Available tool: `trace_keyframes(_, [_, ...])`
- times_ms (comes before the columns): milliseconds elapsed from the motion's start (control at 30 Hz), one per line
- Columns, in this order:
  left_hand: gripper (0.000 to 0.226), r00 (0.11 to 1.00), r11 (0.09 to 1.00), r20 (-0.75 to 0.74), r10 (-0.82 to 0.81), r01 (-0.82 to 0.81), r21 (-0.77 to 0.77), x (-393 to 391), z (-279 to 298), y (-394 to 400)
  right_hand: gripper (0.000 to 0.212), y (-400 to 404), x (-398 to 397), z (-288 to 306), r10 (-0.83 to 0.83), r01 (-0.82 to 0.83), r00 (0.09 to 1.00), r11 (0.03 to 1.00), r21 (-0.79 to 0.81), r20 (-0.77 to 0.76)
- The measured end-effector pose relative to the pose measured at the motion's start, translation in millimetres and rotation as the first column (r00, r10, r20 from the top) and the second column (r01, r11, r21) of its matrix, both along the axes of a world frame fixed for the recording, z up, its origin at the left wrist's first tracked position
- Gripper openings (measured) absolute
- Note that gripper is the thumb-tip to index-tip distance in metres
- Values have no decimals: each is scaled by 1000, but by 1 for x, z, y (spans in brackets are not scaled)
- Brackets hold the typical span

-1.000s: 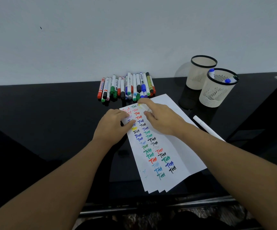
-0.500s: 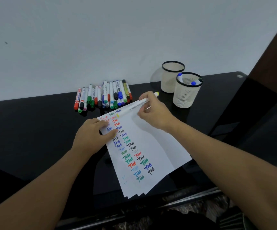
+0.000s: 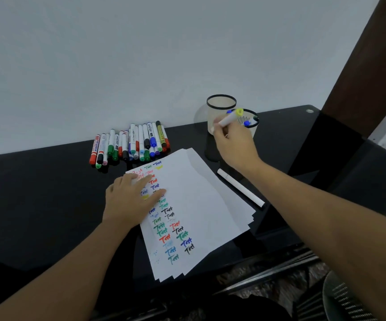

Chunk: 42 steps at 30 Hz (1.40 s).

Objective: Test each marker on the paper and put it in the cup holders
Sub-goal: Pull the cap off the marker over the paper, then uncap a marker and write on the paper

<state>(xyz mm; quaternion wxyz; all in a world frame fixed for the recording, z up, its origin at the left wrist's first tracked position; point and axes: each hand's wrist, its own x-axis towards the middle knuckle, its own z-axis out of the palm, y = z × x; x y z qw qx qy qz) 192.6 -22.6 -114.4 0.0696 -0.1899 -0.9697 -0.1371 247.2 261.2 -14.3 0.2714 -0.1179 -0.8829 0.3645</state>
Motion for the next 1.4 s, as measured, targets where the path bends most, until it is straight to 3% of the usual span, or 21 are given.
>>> trace_keyframes(100, [82,998,998,-31,-59,60,13,0,-1,1,25,10,0,9,-43,43,999,998,44,-10])
trace_keyframes(200, [78,990,989,79,-114,106,107,-5,-2,-1,22,21,-2,17,-60,62,998,996,66,-36])
trace_keyframes(300, [87,988,990,60,-142,140,30,-8,-9,-4,24,32,-7,24,-88,92,995,993,78,-50])
trace_keyframes(467, [63,982,976,140,-124,95,198,0,0,2,23,49,-12,34,-153,154,988,987,50,-36])
trace_keyframes(733, [61,982,969,139,-129,95,227,1,2,1,38,64,-13,37,-220,221,974,974,-40,48])
trace_keyframes(900, [64,979,967,154,-136,98,234,0,1,1,34,66,-17,33,-212,207,967,977,44,141])
trace_keyframes(1233, [59,978,958,155,-142,97,272,1,3,0,31,71,-19,25,-208,206,964,978,29,163])
trace_keyframes(1400, [82,984,984,121,-129,111,142,-8,-6,-5,57,62,-10,29,-178,179,983,984,-14,52])
